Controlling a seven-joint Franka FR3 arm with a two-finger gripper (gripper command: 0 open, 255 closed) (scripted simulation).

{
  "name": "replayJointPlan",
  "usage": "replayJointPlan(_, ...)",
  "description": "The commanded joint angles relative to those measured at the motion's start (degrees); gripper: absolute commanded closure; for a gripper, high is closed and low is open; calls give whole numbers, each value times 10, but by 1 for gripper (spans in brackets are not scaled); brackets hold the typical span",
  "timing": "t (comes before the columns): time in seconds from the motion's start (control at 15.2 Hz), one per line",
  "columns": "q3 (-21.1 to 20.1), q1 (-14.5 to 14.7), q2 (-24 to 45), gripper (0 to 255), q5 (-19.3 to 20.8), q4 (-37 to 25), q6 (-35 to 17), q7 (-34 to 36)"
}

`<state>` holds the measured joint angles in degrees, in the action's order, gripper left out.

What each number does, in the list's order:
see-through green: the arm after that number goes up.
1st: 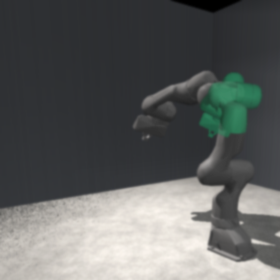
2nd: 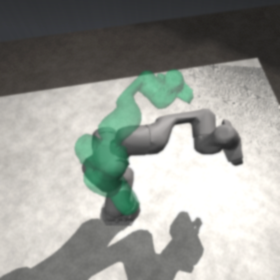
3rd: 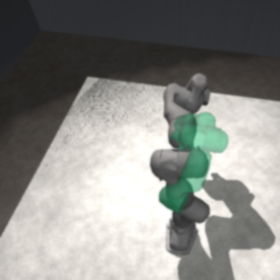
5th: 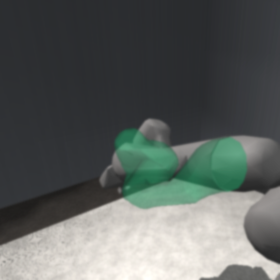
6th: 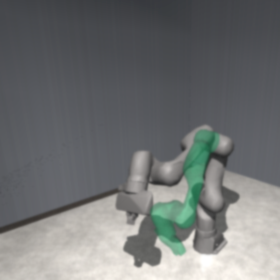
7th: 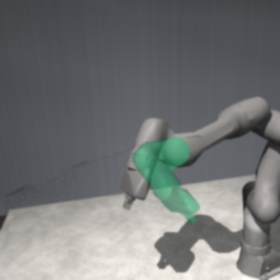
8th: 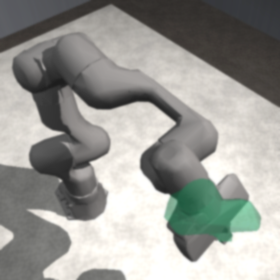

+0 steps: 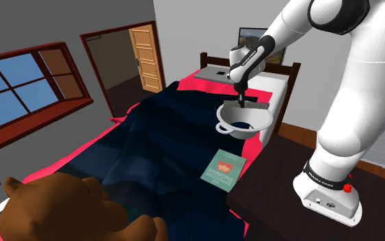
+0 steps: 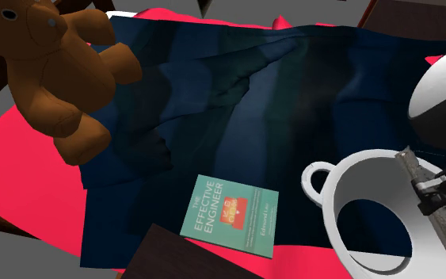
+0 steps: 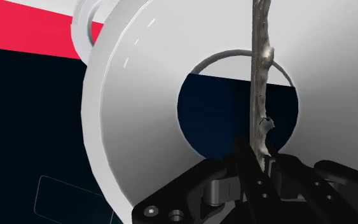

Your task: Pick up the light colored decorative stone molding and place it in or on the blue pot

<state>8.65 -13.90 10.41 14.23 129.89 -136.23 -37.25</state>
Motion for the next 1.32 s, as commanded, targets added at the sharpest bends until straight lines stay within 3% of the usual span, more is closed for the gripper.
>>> replayJointPlan(0.0,1,-1,11,255,1,3,-15,2)
replayJointPlan(0.33,1,-2,45,255,4,7,-52,10)
replayJointPlan(0.79,1,-2,45,255,4,7,-52,10)
replayJointPlan(0.86,1,-2,45,0,4,6,-52,10)
replayJointPlan(1.25,0,0,30,0,3,4,-34,9)
